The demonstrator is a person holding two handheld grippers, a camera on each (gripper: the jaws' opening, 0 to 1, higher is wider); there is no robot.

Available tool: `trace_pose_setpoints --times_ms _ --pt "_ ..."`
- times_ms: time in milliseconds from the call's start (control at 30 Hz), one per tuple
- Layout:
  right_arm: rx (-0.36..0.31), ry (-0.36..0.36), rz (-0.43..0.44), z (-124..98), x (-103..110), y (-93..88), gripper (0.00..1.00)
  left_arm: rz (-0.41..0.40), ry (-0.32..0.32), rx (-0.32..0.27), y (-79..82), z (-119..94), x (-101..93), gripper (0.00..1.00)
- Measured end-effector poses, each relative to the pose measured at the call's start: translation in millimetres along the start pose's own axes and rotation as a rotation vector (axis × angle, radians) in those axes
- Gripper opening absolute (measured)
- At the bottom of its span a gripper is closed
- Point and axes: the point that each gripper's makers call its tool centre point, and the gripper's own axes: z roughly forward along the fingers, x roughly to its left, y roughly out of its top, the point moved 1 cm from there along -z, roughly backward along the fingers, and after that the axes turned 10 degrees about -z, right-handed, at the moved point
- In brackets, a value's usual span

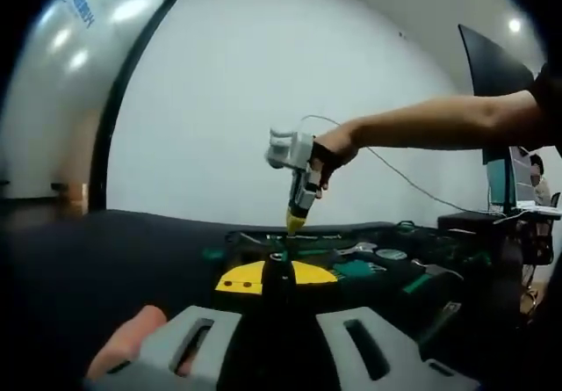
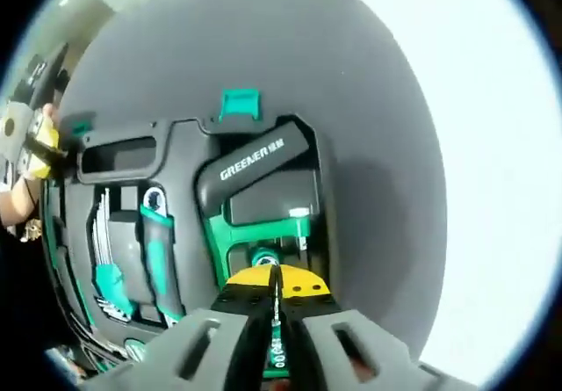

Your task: Pick up the tools and put them into their designated positions in the toolbox.

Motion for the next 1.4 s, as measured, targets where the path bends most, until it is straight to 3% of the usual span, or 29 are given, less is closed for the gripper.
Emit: trace_pose_setpoints --times_ms 33,100,167,300,533,600,633,667,700,733,800,900,933,1033,1167,1267,1333,1367,1400 --pt "-0.006 -0.050 -0.011 -1 -6 2.0 0.00 -0.001 -0.001 0.001 -0.1 0 0.1 0.11" --pt "0.040 -0.083 -0.147 -4 1 0.4 0.00 0.000 0.000 0.004 -0.8 -1 -0.8 0.11" --pt "0.084 -0.112 -0.240 -3 -12 4.7 0.00 0.000 0.004 0.006 -1.1 -1 1.2 0.11" --pt "0.105 -0.133 -0.210 -2 -23 6.9 0.00 0.003 0.016 0.013 -2.1 -3 8.0 0.11" --pt "0.059 -0.174 -0.168 -3 -29 5.4 0.00 0.010 0.016 0.017 -4.3 -5 -0.1 0.11" --pt "-0.010 -0.170 -0.147 -4 -29 7.3 0.00 0.009 0.015 0.018 -4.2 -5 0.1 0.11" --pt "-0.025 -0.171 -0.098 -12 -32 -2.1 0.00 0.007 0.014 0.018 -4.1 -5 -0.1 0.11" --pt "-0.057 -0.190 -0.082 -22 -38 -4.5 0.00 0.007 0.012 0.017 -3.7 -5 -1.1 0.11" --pt "-0.128 -0.217 -0.014 -42 -42 -9.3 0.00 0.005 0.009 0.016 -3.5 -5 -1.5 0.11" --pt "-0.154 -0.199 0.019 -55 -39 -15.1 0.00 -0.001 0.003 0.016 -3.4 -4 -2.3 0.11" --pt "-0.207 -0.194 -0.027 -89 -17 -33.9 0.05 -0.007 0.002 0.014 -2.7 -4 -1.7 0.11" --pt "-0.224 -0.187 -0.147 -134 14 -64.2 0.07 -0.014 0.000 0.014 -1.6 -3 3.2 0.11" --pt "-0.227 -0.157 -0.183 -150 43 -84.2 0.07 -0.017 -0.001 0.016 -1.9 -2 4.1 0.11" --pt "-0.190 -0.136 -0.262 -179 98 -137.4 0.08 -0.027 -0.004 0.023 -3.3 0 3.3 0.11" --pt "-0.160 -0.130 -0.224 -198 159 -204.3 0.08 -0.032 -0.011 0.023 -3.5 0 1.5 0.11" --pt "-0.104 -0.144 -0.137 -188 203 -266.5 0.07 -0.032 -0.014 0.032 -5.2 0 -0.7 0.11" --pt "-0.099 -0.172 -0.026 -172 221 -298.2 0.07 -0.027 -0.010 0.041 -7.2 0 -1.0 0.11" --pt "-0.143 -0.193 0.018 -168 224 -302.6 0.06 -0.022 -0.007 0.045 -8.4 0 -1.3 0.11" --pt "-0.183 -0.248 0.127 -166 222 -308.6 0.04 -0.017 -0.004 0.049 -9.5 0 -1.5 0.11"
